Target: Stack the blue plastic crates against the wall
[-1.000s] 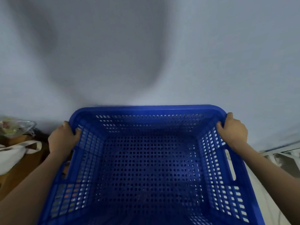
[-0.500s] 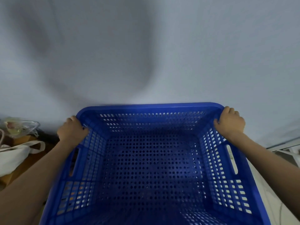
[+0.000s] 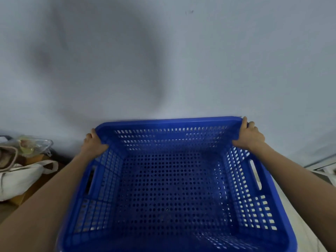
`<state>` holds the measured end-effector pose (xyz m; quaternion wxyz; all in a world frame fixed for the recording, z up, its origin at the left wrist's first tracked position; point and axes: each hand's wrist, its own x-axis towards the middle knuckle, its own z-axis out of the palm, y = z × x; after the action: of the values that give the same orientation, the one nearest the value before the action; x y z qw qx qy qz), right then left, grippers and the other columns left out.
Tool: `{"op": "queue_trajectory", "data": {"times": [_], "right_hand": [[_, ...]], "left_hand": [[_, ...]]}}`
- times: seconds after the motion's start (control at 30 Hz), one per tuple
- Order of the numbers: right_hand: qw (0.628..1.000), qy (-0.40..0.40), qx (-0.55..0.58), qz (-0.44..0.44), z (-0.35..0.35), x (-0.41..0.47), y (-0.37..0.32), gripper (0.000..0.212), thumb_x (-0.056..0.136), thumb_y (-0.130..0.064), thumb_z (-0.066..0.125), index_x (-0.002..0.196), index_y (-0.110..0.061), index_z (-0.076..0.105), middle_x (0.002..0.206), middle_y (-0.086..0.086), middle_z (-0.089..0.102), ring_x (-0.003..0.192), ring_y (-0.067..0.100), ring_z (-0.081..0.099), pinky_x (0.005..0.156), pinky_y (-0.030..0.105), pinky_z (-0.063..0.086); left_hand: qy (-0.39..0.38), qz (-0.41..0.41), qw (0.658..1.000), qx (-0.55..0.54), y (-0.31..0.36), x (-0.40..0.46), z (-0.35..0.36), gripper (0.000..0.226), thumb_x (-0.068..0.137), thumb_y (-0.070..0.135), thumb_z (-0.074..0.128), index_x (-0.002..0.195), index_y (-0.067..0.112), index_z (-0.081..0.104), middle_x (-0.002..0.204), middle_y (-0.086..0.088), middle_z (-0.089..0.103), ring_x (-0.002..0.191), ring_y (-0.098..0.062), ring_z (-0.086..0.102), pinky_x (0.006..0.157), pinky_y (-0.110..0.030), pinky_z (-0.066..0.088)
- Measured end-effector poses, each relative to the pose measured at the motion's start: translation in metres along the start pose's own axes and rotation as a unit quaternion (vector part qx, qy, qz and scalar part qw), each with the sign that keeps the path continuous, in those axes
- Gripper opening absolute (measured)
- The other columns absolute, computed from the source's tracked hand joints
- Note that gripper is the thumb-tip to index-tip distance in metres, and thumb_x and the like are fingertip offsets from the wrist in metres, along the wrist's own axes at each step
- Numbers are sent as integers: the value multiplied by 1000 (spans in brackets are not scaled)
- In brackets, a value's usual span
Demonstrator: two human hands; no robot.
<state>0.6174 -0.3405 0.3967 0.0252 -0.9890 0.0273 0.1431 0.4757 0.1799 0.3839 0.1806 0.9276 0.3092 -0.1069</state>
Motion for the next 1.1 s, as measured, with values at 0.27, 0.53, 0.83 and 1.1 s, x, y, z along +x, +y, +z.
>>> {"op": "queue_trajectory", "data": {"times": [0.27, 0.53, 0.83, 1.1], "right_hand": [[993, 77, 28, -83, 40, -89, 58, 93, 84, -28, 57, 152, -18, -6, 115, 15, 44, 83, 31, 54, 55, 34, 43], [991, 84, 74, -74, 77, -188, 94, 93, 82, -28, 61, 153, -26, 1, 92, 5, 45, 53, 23, 49, 40, 26, 32], [993, 88, 76, -29, 67, -203, 83, 92, 83, -31, 61, 153, -27, 1, 100, 14, 50, 61, 29, 51, 56, 37, 48], [995, 64, 65, 30, 36, -245, 50, 75, 82, -35, 62, 143, -8, 28, 140, 22, 34, 119, 44, 45, 97, 51, 45]], "left_hand": [[63, 73, 994, 56, -71, -128, 31, 90, 81, 28, 65, 151, 8, 12, 149, -20, 34, 126, -41, 46, 90, -50, 49], [102, 47, 992, 57, -102, -217, 57, 83, 85, 33, 59, 152, 13, 15, 152, -11, 33, 123, -29, 52, 87, -39, 54], [107, 70, 991, 39, -106, -206, 53, 77, 87, 36, 53, 151, 15, 16, 144, -13, 37, 116, -33, 54, 75, -43, 56], [9, 77, 997, 18, -108, -205, 37, 86, 88, 35, 53, 153, 14, 1, 153, -15, 20, 130, -42, 35, 99, -52, 42]]}}
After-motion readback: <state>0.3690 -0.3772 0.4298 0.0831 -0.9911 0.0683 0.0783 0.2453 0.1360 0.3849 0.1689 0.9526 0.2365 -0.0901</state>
